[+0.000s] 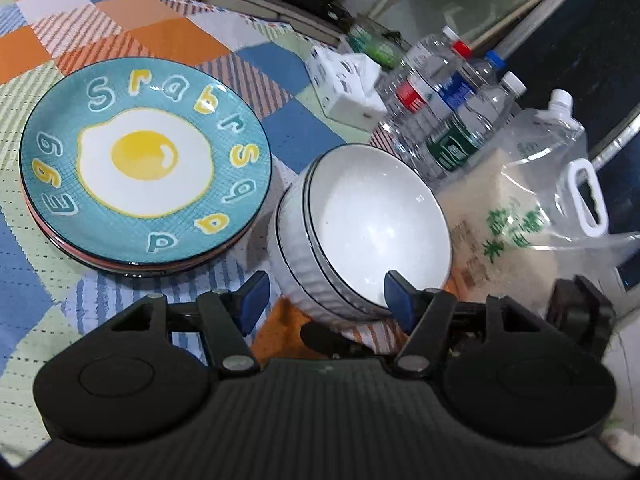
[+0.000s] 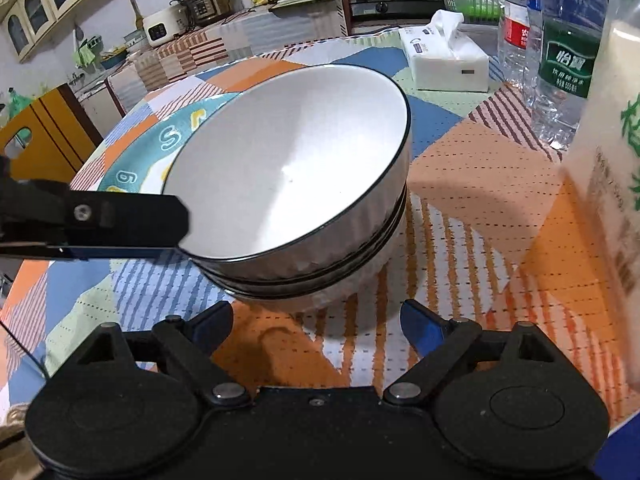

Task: Organize plates and bowls
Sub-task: 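Close both grippers on the rim of the three nested bowls, then lift the nested bowls with both grippers and carry them over the plate stack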

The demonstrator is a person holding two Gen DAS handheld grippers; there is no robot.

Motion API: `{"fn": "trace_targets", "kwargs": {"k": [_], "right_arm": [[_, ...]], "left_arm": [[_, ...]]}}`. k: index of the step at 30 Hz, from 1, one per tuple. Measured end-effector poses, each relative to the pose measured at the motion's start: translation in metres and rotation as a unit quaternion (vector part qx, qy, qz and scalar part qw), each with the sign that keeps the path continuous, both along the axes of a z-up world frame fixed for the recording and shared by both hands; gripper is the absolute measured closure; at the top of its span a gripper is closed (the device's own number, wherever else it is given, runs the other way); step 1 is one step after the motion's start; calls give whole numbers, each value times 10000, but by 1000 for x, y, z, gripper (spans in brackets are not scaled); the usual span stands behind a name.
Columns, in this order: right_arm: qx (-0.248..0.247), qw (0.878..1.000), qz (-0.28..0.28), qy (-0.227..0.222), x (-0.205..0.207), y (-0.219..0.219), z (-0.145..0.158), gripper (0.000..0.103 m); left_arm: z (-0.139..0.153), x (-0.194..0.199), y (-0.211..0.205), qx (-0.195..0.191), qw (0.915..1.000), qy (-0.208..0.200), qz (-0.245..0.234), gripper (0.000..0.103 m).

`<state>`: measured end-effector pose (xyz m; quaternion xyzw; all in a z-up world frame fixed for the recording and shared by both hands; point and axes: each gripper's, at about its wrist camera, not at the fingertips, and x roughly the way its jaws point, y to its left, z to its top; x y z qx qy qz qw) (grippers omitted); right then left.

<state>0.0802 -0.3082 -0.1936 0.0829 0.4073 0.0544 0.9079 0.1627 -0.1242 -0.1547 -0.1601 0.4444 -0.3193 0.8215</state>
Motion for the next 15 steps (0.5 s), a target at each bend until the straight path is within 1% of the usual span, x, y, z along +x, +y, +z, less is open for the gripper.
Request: {"fn": "trace_targets", "kwargs": {"k": [2,3,6,8,10,11,12,13,15], "right_arm": [[-203,9998,2,-57,1,6,-1,10],[-260,9996,69,-130,0,9,-2,10],[-482,9977,164,-440,-2,12,-7,10],[-553,9961,256,-632,-2,13,-12,9],[-679,9937,342,-822,-1,14,-17,9],[-795,9918,401,-921,-2,16,-19,9],[-903,9898,460,-1002,-1,16,-21,9],[-1012,9878,512,-1065,0,17,-23,7],[-936,9892,514,-1002,5,15,-22,5]], "left_arm": [[-6,2,-3,24,9999,84,129,41],[-8,4,-3,-34,9998,110,177,41],[-14,10,-4,-219,9991,202,312,42],[-18,13,-8,-215,9988,252,356,43],[-20,14,-12,-185,9990,222,350,46],[-21,13,-14,-129,9991,176,376,51],[-22,14,-15,-59,9991,144,389,52],[-22,14,-15,-75,9991,141,388,52],[-23,16,-12,-143,9988,203,411,52]]}}
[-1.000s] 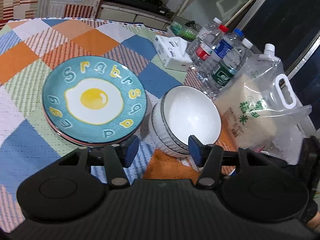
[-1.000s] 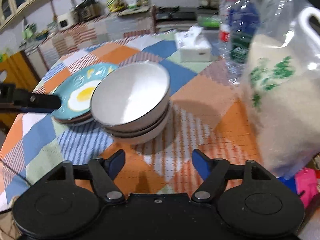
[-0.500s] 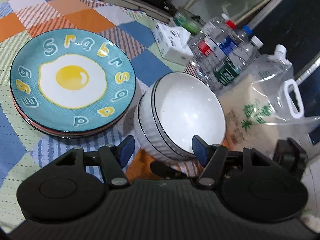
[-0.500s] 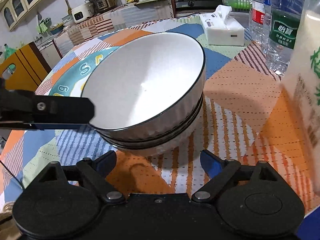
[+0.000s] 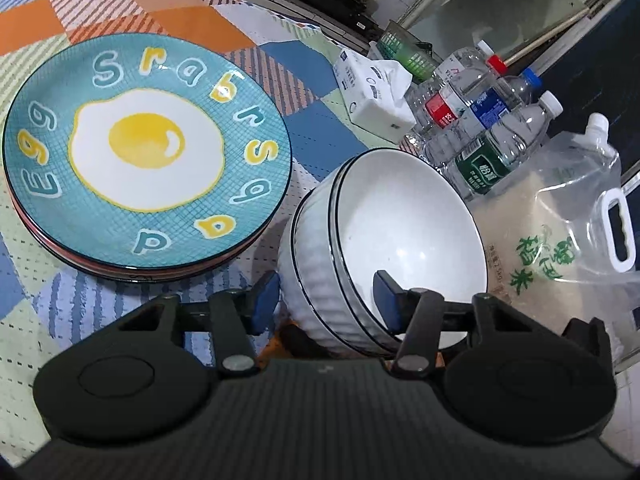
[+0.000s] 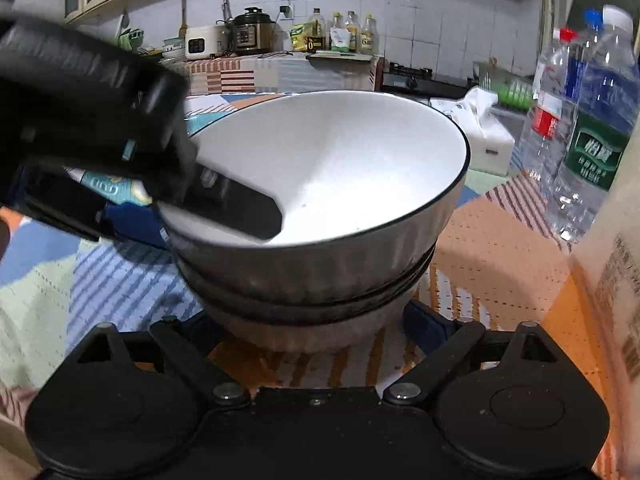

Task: Organize plates and bowls
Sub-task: 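Lift the nested bowls with both grippers and carry them over the plate stack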

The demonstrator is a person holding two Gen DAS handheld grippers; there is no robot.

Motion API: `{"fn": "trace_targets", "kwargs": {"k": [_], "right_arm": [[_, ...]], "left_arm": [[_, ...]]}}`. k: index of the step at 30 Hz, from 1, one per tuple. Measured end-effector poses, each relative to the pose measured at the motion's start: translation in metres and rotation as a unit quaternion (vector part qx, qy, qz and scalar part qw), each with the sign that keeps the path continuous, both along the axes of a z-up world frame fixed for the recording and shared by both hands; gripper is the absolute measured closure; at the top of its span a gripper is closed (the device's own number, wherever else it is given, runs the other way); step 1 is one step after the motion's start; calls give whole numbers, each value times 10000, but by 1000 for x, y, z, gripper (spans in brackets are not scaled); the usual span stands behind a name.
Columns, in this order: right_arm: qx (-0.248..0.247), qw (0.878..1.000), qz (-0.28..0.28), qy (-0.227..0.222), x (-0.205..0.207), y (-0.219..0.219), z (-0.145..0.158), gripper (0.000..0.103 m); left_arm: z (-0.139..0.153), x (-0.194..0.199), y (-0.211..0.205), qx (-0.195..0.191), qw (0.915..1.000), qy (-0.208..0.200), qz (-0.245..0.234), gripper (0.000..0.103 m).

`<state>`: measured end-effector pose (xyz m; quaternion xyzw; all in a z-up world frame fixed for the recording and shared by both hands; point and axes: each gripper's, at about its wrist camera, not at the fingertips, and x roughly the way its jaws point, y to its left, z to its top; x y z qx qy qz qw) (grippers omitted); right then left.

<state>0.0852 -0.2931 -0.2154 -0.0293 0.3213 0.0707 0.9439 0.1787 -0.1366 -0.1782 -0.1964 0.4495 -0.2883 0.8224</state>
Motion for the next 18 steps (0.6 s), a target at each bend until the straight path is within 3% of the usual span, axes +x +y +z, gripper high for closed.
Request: {"fn": "trace_targets", "kwargs": {"k": [5,18], "right_arm": [[-30,9999,94,73,11,1,1,1],[-65,9993,361,32,16,6,1,4]], "left_arm": [[-4,5,-1,-8,10000,79,40,55],[-5,3,-6,232,9996,113,-85,57]]}}
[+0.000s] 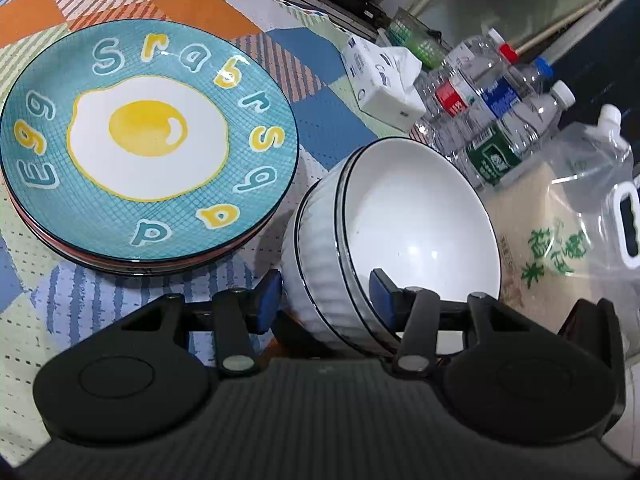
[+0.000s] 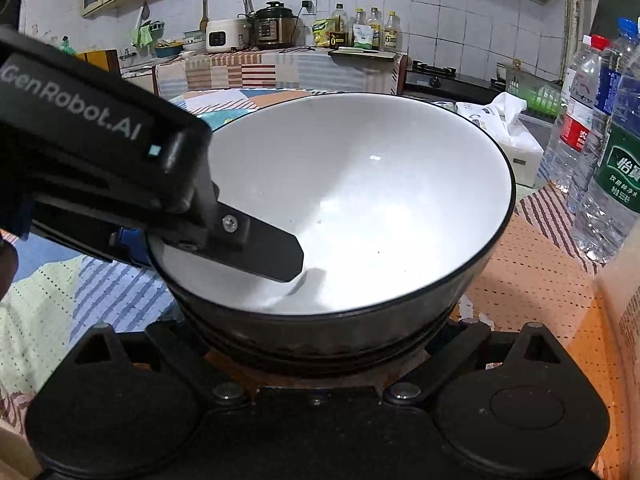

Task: Organize plates and bowls
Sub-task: 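Lift the nested bowls with both grippers and carry them over the plate stack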

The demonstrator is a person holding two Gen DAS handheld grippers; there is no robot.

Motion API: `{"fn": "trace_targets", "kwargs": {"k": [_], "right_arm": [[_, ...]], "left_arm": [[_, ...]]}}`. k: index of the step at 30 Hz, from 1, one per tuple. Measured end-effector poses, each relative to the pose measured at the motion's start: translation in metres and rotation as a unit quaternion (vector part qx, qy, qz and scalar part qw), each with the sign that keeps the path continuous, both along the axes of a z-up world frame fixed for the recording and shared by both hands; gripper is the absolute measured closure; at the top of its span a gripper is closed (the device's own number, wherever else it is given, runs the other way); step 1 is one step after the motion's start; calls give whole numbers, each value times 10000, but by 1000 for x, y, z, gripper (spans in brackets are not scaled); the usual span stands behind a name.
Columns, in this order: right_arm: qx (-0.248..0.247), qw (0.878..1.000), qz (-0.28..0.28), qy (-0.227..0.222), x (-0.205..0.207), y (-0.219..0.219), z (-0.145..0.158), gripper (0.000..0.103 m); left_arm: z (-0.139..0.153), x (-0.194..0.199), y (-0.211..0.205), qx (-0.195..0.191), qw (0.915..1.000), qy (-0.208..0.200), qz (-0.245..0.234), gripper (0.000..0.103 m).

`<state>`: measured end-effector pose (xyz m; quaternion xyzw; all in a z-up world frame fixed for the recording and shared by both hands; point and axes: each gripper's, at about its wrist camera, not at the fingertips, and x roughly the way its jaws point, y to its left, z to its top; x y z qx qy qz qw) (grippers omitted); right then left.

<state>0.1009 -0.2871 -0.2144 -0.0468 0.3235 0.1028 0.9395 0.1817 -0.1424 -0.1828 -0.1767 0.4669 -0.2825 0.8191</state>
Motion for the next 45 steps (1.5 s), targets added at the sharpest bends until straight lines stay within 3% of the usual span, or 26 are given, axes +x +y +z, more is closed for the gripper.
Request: {"fn": "trace_targets", "kwargs": {"k": [7,15,19,28,33,38,45], "right_arm": [[-45,10000,82,31,-2,0,1,4],[-112,9997,197,-88,-22,6,4,5],[-102,9994,246,-222,-35,11,11,5],[-175,9943,416,-961,-59,33,49,5],[-102,9922,532,-1126,-48,51,61,5],[-184,9900,749,-1181,-32,68,70,5],[-48,9895,928,-1103,-13,82,67,5]], "left_arm": [[4,-10,-1,248,9996,-6,-128,57],[13,-21,9,250,9991,219,-269,57],[27,-29,21,45,9994,321,-133,57],[76,-45,54,-27,9998,-175,-53,57],[91,-34,66,233,9989,-403,-58,57],[95,-22,85,178,9991,-374,135,57],[97,-7,96,427,9983,-345,192,57]]}}
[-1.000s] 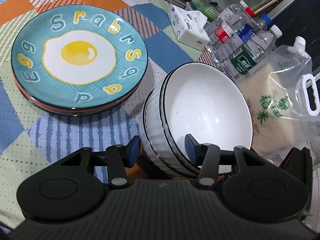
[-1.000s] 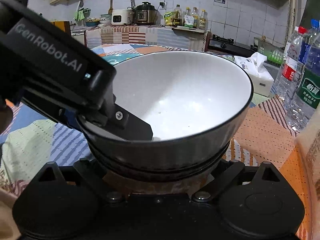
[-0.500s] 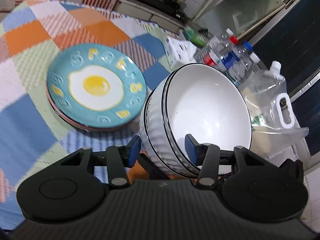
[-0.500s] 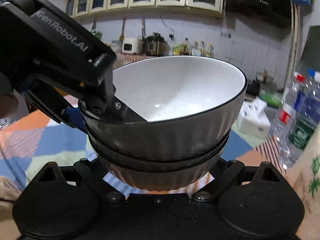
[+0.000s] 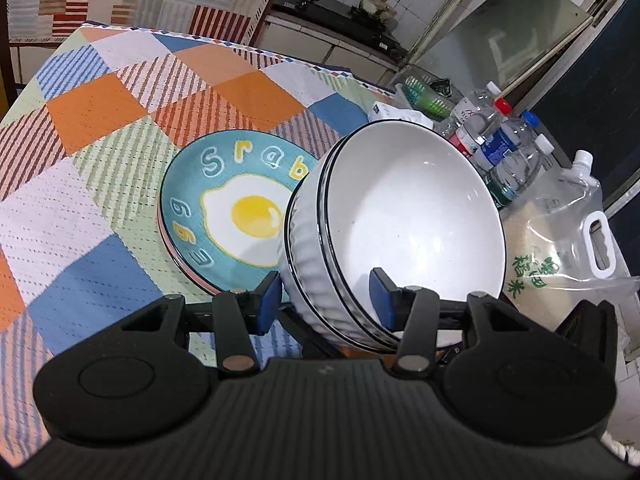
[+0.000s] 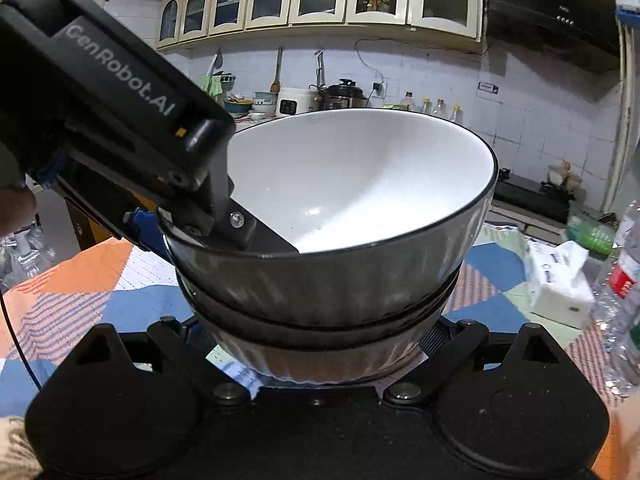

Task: Organize plates and bowls
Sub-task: 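Lift the nested bowls with both grippers and carry them over the plate stack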

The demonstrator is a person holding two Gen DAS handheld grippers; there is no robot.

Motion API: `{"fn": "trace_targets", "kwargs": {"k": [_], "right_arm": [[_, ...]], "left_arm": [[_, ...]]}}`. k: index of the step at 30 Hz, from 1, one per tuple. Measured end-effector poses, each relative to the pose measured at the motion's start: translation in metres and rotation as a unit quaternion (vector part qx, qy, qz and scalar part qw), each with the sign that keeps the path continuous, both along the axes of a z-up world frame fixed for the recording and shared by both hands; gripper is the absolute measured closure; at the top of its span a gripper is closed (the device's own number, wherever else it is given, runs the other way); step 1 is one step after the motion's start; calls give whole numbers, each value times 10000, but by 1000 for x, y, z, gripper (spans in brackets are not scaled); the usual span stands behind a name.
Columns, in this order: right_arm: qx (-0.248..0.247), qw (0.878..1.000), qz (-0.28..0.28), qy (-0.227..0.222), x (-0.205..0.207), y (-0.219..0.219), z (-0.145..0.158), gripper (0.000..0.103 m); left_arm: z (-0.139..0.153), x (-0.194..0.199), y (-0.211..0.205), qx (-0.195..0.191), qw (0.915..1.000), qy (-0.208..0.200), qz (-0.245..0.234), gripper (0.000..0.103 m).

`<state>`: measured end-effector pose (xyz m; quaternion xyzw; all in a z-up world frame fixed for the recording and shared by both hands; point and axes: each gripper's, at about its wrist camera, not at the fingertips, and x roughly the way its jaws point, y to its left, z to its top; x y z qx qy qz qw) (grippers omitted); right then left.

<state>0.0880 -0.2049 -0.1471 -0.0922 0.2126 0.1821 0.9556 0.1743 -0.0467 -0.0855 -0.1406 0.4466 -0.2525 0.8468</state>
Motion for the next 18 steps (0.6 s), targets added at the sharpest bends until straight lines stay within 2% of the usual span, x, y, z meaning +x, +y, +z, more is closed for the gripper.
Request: {"fn": "trace_targets", "kwargs": {"k": [8,10,12,15,18], "right_arm": [[23,9999,123,31,27,4,10,5],[-73,9998,169,25,37,6,10,5],[-170,9997,176,53,47,8,7,5],[-169,9993,207,272,61,10,-2,5],[-75,9983,149,566,75,14,-12,5]], "left_arm": [[10,34,6,159,9998,-32,-76,57],[5,45,7,133,9998,-5,-112,57],[-4,61,9,52,9997,228,-109,57],[-18,78,10,73,9990,427,-54,57],[-28,87,10,143,9991,408,15,57]]}}
